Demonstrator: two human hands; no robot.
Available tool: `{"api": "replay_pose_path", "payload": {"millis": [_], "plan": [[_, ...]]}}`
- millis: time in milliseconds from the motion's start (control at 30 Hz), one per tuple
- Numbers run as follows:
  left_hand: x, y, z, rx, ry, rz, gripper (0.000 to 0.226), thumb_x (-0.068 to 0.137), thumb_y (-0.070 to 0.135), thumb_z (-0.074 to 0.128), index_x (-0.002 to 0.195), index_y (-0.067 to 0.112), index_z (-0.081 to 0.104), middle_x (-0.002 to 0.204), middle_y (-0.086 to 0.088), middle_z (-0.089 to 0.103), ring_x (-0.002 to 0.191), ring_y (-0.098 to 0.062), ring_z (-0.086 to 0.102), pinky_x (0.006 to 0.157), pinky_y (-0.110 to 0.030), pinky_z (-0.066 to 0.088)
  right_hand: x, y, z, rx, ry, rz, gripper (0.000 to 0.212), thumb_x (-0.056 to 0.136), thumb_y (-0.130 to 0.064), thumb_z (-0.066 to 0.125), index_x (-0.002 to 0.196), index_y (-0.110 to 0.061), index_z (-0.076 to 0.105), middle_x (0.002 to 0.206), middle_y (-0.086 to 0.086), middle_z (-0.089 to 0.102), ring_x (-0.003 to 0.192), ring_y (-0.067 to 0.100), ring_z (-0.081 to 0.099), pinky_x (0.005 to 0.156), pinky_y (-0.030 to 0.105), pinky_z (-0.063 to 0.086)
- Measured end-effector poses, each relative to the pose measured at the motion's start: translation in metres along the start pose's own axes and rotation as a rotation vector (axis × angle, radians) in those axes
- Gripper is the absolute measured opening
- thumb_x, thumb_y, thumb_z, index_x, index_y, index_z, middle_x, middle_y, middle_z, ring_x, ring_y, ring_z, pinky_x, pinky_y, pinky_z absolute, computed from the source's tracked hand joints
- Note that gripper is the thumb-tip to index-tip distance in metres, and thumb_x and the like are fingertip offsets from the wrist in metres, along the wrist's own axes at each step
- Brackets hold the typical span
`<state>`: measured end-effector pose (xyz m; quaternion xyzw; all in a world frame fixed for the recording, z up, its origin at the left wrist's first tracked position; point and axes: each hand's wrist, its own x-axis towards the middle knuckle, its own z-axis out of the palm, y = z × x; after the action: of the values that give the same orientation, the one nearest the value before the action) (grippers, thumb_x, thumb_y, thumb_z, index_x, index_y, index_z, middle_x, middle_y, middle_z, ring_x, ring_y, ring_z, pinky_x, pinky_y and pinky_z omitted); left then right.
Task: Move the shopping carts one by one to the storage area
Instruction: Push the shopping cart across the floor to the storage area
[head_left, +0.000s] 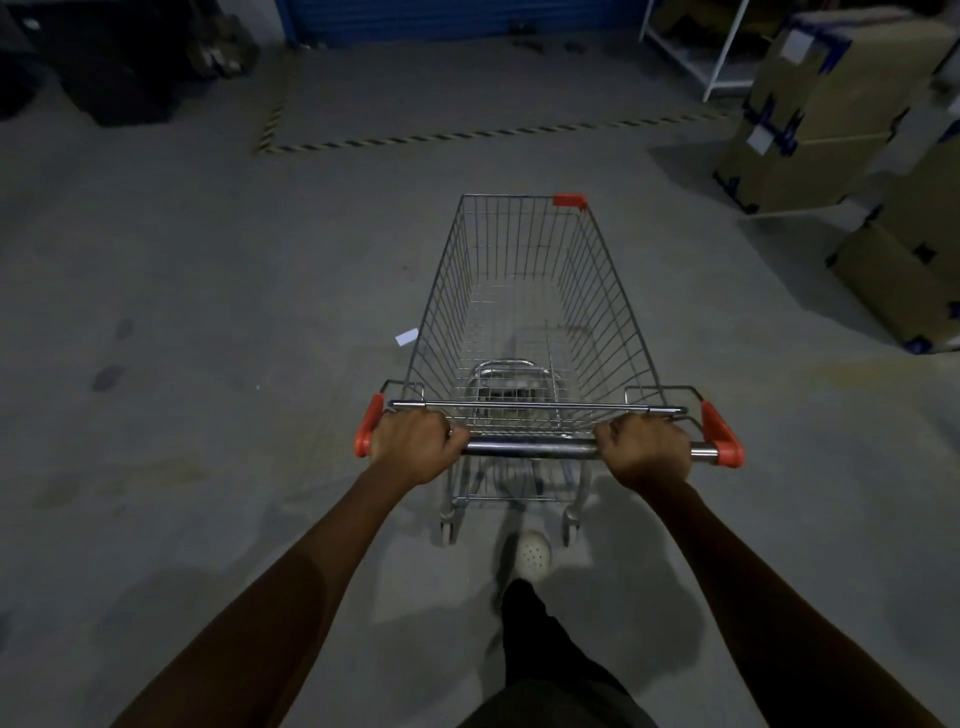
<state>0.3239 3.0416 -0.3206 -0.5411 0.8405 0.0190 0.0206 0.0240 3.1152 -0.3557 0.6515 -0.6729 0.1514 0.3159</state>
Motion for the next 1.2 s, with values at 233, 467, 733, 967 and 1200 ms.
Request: {"api": "replay_pose_path", "payload": {"millis": [233,467,733,967,1200], "plan": [[0.151,-0.016,-0.013,-0.056,0.002,-0.001,0.057,0.085,0.052,0.022,0.074,0.020,0.067,0.080,-0.004,0.067,0.081,-0.026,0.065,0.066,-0.031,0.032,0.117,0.032,0.083,0.071,-0.036,-0.121,0.039,0.096,-0.016,0.045,0.062,-0.006,0.059,0.049,0.010,0.051,0.038,0.024,0.049,0.043,0.025,0.037],[0.285,-0.029,-0.021,-0.046,0.043,-0.037,0.061,0.083,0.053,0.022,0.081,0.018,0.072,0.087,-0.008,0.071,0.086,-0.030,0.067,0.068,-0.033,0.036,0.222,0.055,0.167,0.208,-0.514,0.138,0.052,0.096,-0.046,0.032,0.066,-0.015,0.062,0.057,-0.002,0.046,0.048,0.018,0.045,0.049,0.021,0.023],[0.432,-0.047,-0.025,-0.015,0.055,-0.042,0.059,0.084,0.051,0.024,0.078,0.016,0.072,0.086,-0.010,0.072,0.084,-0.031,0.068,0.065,-0.032,0.035,0.330,0.084,0.270,0.161,-0.548,0.116,0.050,0.098,-0.047,0.036,0.070,-0.019,0.068,0.059,0.000,0.055,0.052,0.019,0.048,0.053,0.024,0.028],[0.584,-0.069,-0.037,-0.018,0.057,-0.011,0.048,0.096,0.045,0.036,0.079,0.017,0.072,0.088,-0.007,0.072,0.086,-0.028,0.067,0.068,-0.032,0.035,0.437,0.109,0.375,0.160,-0.490,0.149,0.062,0.093,-0.048,0.030,0.060,-0.012,0.069,0.051,0.009,0.059,0.042,0.028,0.057,0.052,0.024,0.027],[0.741,-0.093,-0.049,-0.068,-0.033,0.026,0.050,0.092,0.050,0.027,0.069,0.022,0.061,0.073,-0.001,0.061,0.079,-0.024,0.066,0.067,-0.031,0.037,0.546,0.134,0.467,0.170,-0.498,0.216,0.068,0.091,-0.053,0.021,0.065,-0.012,0.069,0.057,0.009,0.062,0.049,0.027,0.060,0.054,0.025,0.027]]}}
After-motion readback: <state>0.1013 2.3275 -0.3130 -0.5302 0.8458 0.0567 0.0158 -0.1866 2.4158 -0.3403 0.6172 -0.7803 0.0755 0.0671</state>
